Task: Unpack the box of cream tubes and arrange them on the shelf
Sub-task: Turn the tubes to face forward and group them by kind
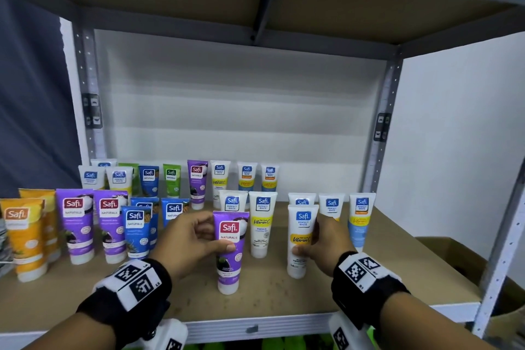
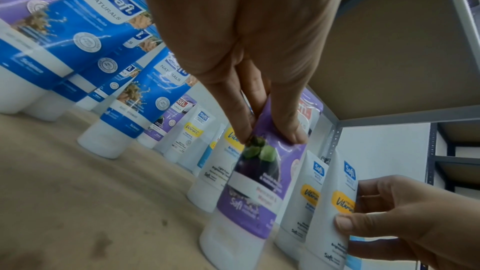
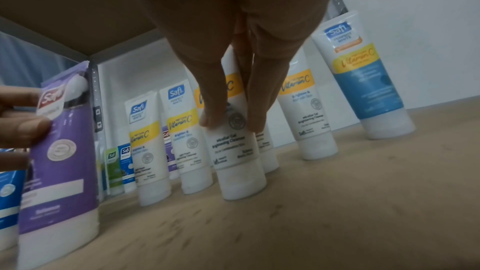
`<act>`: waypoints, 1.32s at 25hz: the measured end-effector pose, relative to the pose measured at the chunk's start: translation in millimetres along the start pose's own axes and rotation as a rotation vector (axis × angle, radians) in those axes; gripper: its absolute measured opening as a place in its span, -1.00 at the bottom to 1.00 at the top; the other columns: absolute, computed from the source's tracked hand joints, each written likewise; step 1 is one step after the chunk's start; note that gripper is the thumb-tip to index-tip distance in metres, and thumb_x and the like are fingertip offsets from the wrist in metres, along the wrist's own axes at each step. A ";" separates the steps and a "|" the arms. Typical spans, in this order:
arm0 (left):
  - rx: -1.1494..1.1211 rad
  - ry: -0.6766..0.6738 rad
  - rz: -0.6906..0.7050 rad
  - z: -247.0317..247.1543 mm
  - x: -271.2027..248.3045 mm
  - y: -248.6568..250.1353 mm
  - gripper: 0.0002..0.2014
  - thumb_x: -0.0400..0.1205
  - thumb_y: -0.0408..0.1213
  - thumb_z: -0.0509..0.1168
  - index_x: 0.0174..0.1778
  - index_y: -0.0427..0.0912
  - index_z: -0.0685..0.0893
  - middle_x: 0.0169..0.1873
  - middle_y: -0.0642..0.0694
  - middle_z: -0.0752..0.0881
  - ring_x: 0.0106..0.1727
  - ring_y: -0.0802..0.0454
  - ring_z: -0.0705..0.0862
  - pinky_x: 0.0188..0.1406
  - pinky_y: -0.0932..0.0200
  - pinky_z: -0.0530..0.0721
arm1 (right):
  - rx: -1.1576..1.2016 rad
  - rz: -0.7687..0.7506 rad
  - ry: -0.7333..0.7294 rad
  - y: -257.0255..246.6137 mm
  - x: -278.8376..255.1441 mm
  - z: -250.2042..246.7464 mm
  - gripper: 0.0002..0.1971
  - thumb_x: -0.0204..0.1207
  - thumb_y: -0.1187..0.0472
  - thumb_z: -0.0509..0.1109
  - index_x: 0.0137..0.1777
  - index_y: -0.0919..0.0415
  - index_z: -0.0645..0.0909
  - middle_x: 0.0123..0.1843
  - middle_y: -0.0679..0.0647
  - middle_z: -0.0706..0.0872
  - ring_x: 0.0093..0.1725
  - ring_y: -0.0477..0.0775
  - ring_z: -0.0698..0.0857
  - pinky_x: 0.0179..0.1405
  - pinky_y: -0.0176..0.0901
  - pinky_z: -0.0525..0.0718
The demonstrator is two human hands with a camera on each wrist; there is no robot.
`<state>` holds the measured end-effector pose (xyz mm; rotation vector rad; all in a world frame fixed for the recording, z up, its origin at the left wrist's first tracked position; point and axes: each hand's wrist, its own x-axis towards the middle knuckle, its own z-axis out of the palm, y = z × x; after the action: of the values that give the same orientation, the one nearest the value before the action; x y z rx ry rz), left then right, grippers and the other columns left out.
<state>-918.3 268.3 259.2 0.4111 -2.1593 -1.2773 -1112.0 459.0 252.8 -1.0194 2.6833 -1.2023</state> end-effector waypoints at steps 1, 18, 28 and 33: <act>0.000 -0.005 -0.004 -0.4 0.7 -0.5 -0.57 0.26 -0.35 0.65 0.02 0.00 0.76 -0.12 0.06 0.85 -0.05 0.13 0.81 0.07 0.02 0.76 | 0.001 0.009 0.005 0.6 1.6 -0.7 -0.56 0.22 0.25 0.70 0.04 0.09 0.59 0.04 0.01 0.78 0.05 0.00 0.74 0.12 -0.14 0.67; -0.011 -0.002 -0.006 1.6 -2.5 0.8 -0.58 0.30 -0.36 0.63 0.03 0.03 0.74 -0.14 0.09 0.85 -0.07 0.16 0.81 0.05 0.11 0.76 | -0.049 0.055 0.061 5.7 15.3 -0.8 -0.51 0.20 0.20 0.71 0.07 0.13 0.55 0.07 0.04 0.76 0.10 0.07 0.73 0.17 -0.05 0.69; -0.014 0.000 0.006 1.7 -2.4 -0.9 -0.58 0.31 -0.36 0.63 0.05 0.01 0.75 -0.13 0.07 0.85 -0.06 0.14 0.81 0.08 0.06 0.75 | -0.041 0.055 0.079 5.9 15.7 0.5 -0.51 0.21 0.19 0.71 0.09 0.14 0.57 0.08 0.03 0.75 0.10 0.05 0.72 0.13 -0.12 0.68; -0.016 -0.007 0.010 1.9 -2.2 -4.1 -0.56 0.30 -0.36 0.63 0.08 -0.03 0.75 -0.12 0.04 0.85 -0.05 0.10 0.82 0.12 -0.02 0.75 | -0.054 0.059 0.076 4.8 15.8 0.3 -0.50 0.22 0.18 0.70 0.12 0.14 0.57 0.10 0.05 0.75 0.12 0.06 0.72 0.17 -0.08 0.68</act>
<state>-917.9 268.8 254.2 0.3894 -2.1524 -1.2918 -1127.0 452.0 253.0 -0.9116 2.7971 -1.1872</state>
